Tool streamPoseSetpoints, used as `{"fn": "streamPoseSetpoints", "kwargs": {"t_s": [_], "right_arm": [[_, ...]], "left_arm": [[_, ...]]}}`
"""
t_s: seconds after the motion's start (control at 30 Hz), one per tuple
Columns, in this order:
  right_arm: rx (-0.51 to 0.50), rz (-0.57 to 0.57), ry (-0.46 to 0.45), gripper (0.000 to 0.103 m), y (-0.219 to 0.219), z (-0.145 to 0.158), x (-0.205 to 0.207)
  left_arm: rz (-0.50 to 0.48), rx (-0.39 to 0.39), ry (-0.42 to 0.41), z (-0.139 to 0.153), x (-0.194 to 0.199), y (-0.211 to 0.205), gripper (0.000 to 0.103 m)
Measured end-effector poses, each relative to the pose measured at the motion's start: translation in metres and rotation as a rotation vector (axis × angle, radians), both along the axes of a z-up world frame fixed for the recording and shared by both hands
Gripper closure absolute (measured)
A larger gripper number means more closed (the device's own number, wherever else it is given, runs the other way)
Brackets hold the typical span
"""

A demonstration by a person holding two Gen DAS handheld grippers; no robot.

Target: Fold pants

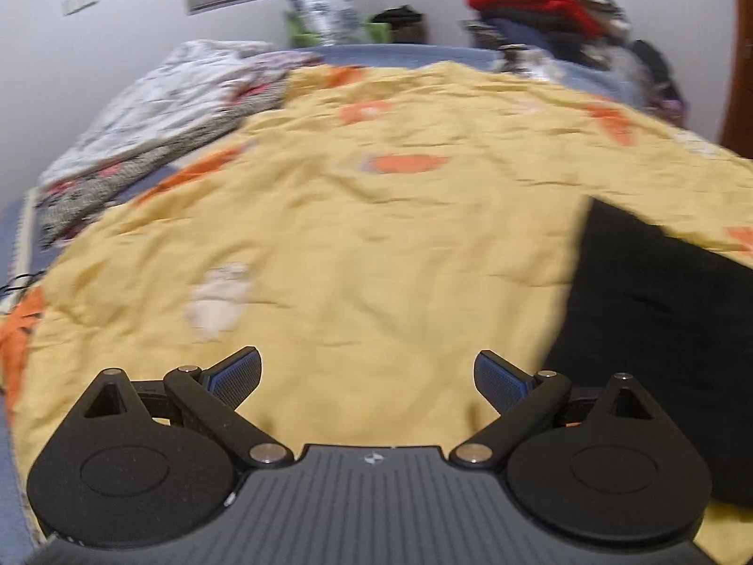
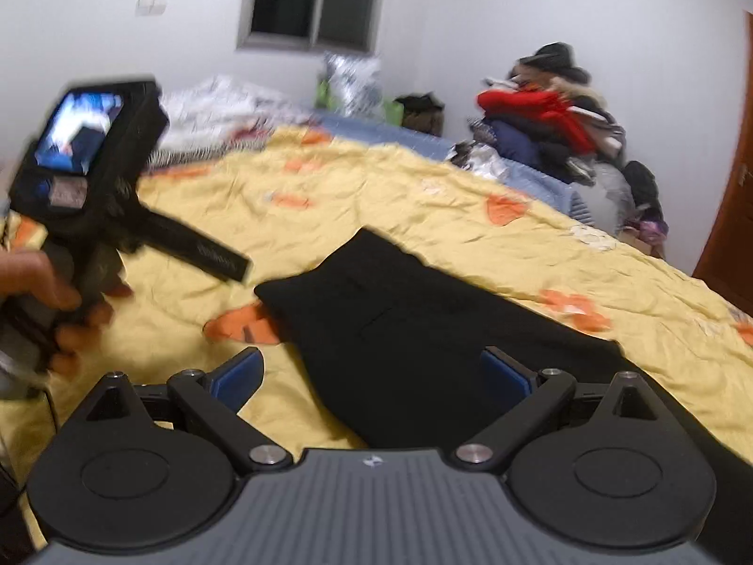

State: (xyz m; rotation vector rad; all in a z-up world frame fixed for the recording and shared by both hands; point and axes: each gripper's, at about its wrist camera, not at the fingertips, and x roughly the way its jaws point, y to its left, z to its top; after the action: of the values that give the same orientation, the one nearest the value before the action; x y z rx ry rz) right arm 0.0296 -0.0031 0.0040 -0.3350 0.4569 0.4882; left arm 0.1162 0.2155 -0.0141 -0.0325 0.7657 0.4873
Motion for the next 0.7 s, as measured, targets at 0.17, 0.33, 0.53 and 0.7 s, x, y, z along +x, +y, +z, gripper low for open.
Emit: {"fn": "streamPoseSetpoints", "kwargs": {"t_s": [0.17,0.33,0.53,0.7], "right_arm": [[-0.279,0.038,-0.232,0.004,0.059,-0.023,-0.002],[-0.415,0.114,-0.29,0.005,0.09,-0.041,0.008],[-0.569,0.169,-0.361,0.017,0.115,-0.058,0.016],[-0.437,0.222,-0.276,0.037,0.107,-0.036,0.026]], "left_arm": [[0.047,-0.017,0.072,-0.012,0.005,0.035,0.004],[0.057,-0.141,0.034,-0.024,-0.002,0.053,0.001],[0.04,-0.132,-0.022,-0.028,-0.008,0.053,0.0],[-0.019,-0.132,-0.061,-0.019,-0.013,0.049,0.003]]}}
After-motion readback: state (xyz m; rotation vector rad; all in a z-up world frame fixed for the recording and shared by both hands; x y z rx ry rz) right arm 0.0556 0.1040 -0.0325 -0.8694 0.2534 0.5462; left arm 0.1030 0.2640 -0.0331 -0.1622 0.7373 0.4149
